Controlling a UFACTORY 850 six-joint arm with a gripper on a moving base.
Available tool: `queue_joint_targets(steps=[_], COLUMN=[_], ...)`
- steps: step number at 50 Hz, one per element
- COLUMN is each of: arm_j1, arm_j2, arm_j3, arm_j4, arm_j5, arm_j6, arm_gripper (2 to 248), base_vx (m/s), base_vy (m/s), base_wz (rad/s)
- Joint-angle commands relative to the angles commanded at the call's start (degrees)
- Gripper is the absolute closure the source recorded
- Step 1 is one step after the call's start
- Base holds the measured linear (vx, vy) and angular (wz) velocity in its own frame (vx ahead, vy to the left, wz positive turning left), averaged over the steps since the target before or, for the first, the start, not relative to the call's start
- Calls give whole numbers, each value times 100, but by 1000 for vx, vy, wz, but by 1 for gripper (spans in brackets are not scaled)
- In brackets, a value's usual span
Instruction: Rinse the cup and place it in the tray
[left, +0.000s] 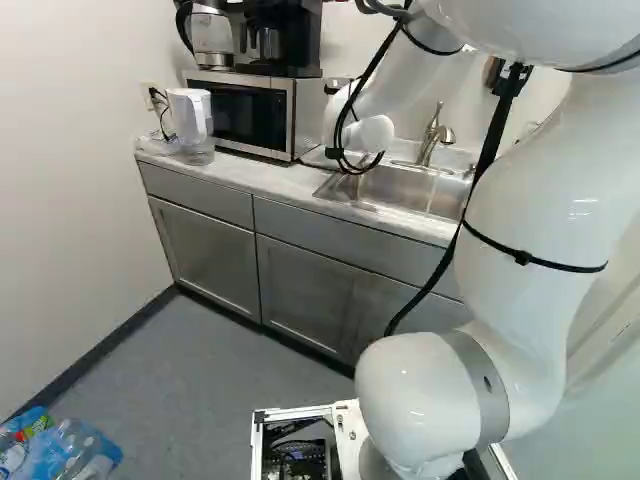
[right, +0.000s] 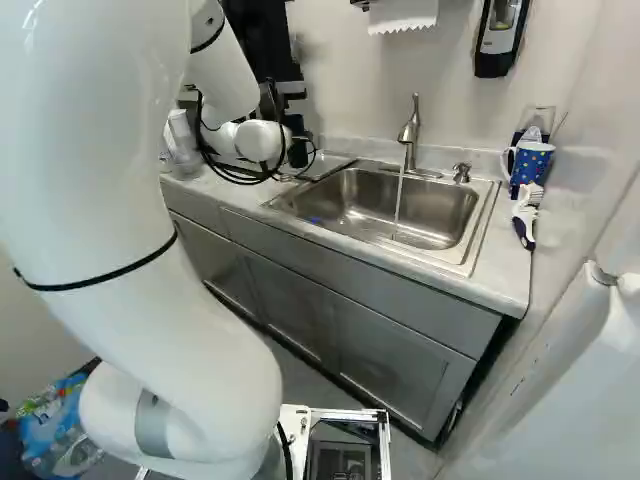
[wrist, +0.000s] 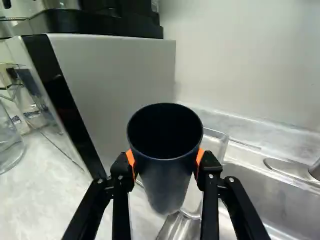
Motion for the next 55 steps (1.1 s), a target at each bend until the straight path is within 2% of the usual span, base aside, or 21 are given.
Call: queue_joint_targets(steps=[39, 55], arm_j1=[-626, -893], arm_j2=[-73, 25], arm_j3=[-77, 28], arm_j4=[0, 0], arm_j5=[0, 0], arm_j6=[0, 0], arm_gripper=[124, 124], base_vx=[0, 0], base_vy=[0, 0], base_wz=[0, 0])
